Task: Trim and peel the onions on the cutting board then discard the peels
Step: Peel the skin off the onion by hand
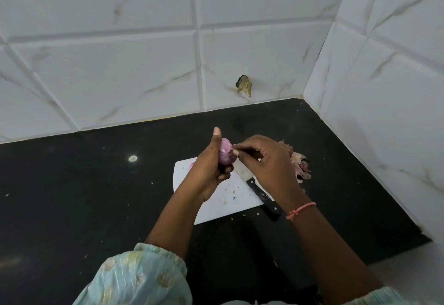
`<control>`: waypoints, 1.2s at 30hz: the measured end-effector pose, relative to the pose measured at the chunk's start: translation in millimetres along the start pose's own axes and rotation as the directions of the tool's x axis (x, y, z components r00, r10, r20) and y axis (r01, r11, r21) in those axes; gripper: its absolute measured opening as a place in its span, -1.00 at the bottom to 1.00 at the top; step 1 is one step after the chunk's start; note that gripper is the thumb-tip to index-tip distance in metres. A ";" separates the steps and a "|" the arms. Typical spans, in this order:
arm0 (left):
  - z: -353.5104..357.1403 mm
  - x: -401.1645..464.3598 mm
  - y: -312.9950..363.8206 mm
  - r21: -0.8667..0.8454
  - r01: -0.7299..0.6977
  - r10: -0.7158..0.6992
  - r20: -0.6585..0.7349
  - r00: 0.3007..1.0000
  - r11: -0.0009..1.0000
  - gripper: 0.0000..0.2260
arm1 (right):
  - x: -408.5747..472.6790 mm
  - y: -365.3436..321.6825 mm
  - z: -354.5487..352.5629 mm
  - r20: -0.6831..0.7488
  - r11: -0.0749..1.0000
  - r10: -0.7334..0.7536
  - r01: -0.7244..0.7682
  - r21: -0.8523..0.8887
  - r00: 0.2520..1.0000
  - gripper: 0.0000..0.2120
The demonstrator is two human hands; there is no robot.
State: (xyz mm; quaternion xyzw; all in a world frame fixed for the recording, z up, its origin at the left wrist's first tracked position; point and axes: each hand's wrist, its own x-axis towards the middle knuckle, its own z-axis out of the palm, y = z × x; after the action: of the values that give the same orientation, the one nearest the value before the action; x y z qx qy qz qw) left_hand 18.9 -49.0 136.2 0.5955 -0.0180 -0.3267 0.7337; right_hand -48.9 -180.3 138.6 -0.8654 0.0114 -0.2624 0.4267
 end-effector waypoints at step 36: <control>-6.9 9.0 -17.9 -0.407 0.065 -0.027 0.097 0.995 0.911 -0.70 | 6.3 1.9 21.3 0.059 0.488 0.652 -0.478 0.730 0.756 -0.93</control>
State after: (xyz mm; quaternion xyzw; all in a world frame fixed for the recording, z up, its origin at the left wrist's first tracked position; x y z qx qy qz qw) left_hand 20.6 -48.9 115.0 0.4137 0.0323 -0.3666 0.8327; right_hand -33.2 -167.4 129.3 -0.5430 0.2437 -0.1858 0.7818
